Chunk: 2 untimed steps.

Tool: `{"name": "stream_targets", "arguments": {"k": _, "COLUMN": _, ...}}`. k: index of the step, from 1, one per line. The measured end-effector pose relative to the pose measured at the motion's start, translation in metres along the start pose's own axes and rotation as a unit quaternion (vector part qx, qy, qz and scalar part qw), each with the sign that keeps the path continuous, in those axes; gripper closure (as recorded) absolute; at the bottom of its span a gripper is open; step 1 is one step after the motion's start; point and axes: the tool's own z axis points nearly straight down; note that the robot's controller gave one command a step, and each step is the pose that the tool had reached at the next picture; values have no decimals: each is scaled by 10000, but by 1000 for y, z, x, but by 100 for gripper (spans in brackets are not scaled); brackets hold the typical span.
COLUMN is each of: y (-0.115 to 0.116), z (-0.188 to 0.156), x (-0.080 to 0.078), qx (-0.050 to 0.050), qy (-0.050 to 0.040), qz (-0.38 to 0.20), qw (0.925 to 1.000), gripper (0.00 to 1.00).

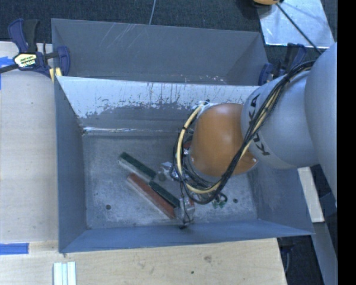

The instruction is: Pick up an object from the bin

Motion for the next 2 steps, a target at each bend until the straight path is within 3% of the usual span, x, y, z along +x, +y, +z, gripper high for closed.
{"name": "stream_targets", "arguments": {"k": 1, "y": 0, "z": 0, "x": 0, "qx": 0, "qy": 1, "qz": 2, "qw": 10000, "gripper": 0}}
{"name": "stream_targets", "arguments": {"k": 2, "y": 5, "z": -4, "x": 1, "qx": 6, "qy": -2, "qz": -491, "qw": 9988, "gripper": 0}}
